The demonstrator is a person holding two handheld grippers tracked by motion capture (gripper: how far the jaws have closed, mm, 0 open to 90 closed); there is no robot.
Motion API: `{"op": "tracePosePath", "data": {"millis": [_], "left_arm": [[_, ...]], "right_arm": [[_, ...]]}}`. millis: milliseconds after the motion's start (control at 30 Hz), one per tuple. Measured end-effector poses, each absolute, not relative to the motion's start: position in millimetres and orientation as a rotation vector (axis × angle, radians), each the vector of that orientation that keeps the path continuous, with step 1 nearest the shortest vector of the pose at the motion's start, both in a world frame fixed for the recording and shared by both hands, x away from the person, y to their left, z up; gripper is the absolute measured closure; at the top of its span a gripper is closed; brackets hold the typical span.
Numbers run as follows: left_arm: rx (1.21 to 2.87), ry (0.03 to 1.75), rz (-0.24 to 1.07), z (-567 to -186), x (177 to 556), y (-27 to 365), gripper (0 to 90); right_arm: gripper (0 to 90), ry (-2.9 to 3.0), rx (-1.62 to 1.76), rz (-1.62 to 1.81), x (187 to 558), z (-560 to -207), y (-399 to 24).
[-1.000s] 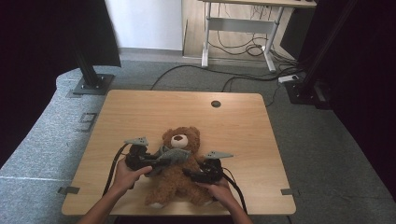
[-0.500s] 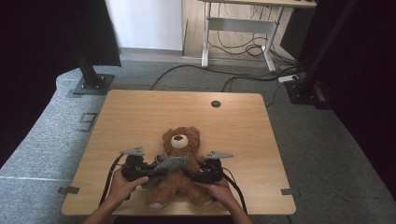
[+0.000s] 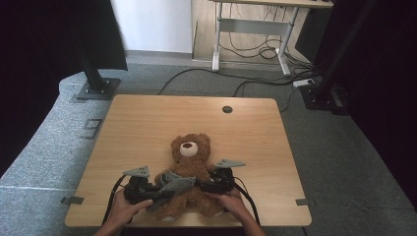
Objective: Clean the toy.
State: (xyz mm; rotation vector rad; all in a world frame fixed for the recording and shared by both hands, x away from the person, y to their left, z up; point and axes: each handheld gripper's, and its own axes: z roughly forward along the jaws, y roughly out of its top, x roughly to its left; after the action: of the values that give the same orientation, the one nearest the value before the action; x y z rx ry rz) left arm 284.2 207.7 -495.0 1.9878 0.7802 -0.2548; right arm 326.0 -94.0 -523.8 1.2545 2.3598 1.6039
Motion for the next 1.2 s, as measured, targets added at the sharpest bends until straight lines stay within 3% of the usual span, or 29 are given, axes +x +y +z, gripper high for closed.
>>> {"op": "tracePosePath", "data": {"millis": [367,767,1200], "left_arm": [[1.984,0.786,-0.298,-507.2,274.0,211.8,73.5],[1.956,0.731,-0.171,-473.5,277.3,202.2,73.2],[1.995,0.757,-0.177,-484.7,281.3,192.5,73.2]], "right_arm": [[34.7,2.362,1.250,1.603,325.5,-523.8,-93.5],[34.5,2.334,1.286,1.626,324.7,-523.8,-91.3],[30.9,2.344,1.290,1.673,326.4,-521.8,-96.0]]}}
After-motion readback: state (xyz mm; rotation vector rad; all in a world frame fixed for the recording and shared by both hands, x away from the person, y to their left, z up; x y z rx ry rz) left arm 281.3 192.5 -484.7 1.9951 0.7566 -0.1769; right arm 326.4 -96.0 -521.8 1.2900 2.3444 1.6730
